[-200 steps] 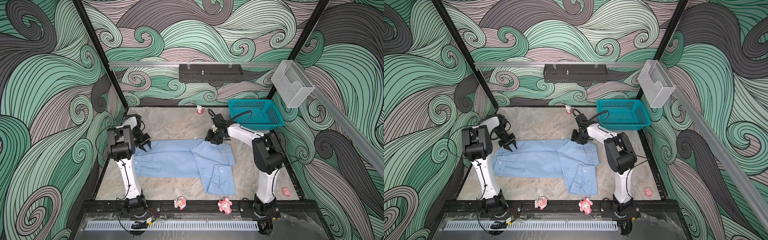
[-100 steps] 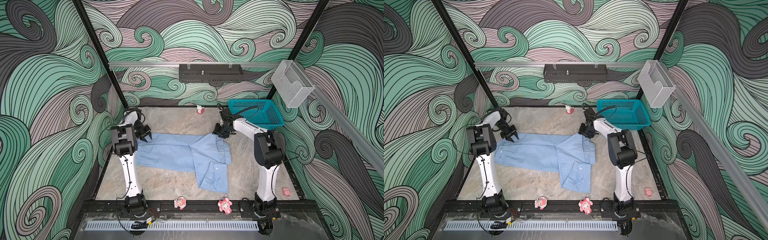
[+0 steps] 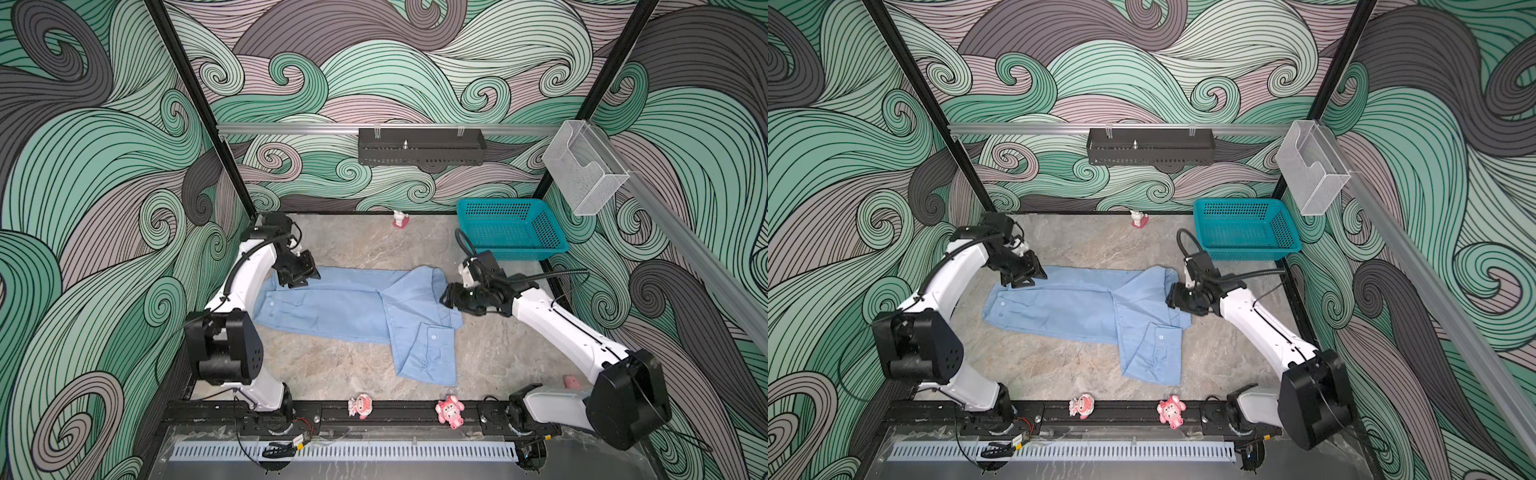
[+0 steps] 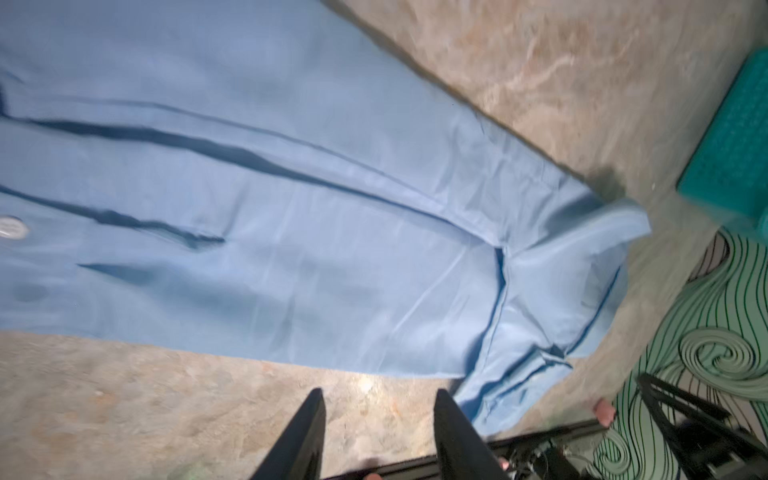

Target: Fold and stack the long sleeve shirts

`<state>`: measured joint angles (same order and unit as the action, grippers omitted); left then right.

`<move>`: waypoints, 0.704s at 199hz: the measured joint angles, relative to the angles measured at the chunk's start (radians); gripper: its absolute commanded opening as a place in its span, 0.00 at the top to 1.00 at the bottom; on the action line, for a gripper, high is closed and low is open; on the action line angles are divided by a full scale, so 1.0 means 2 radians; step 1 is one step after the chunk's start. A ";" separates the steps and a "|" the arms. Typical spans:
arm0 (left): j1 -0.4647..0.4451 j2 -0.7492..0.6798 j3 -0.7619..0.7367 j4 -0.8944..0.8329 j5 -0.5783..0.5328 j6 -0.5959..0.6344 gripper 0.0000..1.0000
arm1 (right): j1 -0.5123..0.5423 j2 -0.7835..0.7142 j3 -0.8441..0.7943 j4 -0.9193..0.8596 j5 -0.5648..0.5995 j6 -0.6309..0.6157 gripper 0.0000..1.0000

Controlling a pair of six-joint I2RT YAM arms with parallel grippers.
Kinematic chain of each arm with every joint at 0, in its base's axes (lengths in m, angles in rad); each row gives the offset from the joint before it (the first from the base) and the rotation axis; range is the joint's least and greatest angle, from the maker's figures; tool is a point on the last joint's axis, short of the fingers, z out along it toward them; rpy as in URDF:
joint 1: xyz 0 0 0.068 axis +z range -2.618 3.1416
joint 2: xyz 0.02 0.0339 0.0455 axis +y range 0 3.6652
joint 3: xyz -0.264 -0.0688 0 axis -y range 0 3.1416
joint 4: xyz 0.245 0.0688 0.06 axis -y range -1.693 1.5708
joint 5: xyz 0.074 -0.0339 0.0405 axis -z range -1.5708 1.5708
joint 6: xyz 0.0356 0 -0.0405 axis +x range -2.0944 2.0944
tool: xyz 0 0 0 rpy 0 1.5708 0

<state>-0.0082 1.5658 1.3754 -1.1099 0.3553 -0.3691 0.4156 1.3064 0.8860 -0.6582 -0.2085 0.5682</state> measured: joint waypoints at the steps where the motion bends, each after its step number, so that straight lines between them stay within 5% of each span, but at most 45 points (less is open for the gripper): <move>1: -0.001 -0.001 -0.002 0.001 0.001 0.000 0.54 | 0.000 0.000 -0.002 0.000 0.000 0.000 0.37; 55: -0.043 -0.036 -0.080 0.029 0.027 -0.012 0.53 | 0.001 0.037 -0.061 0.024 -0.009 -0.004 0.42; 80: -0.049 -0.054 -0.080 0.032 0.032 -0.014 0.53 | 0.011 0.068 -0.064 0.046 -0.031 -0.010 0.53; 110: -0.050 -0.060 -0.074 0.032 0.036 -0.014 0.54 | 0.021 0.079 -0.057 0.051 -0.048 -0.028 0.84; 140: -0.051 -0.060 -0.069 0.033 0.046 -0.006 0.54 | 0.032 0.060 -0.037 0.037 -0.054 -0.049 0.89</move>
<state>-0.1093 1.4448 1.2377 -1.0447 0.4477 -0.3820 0.4805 1.4273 0.8116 -0.5850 -0.3164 0.4694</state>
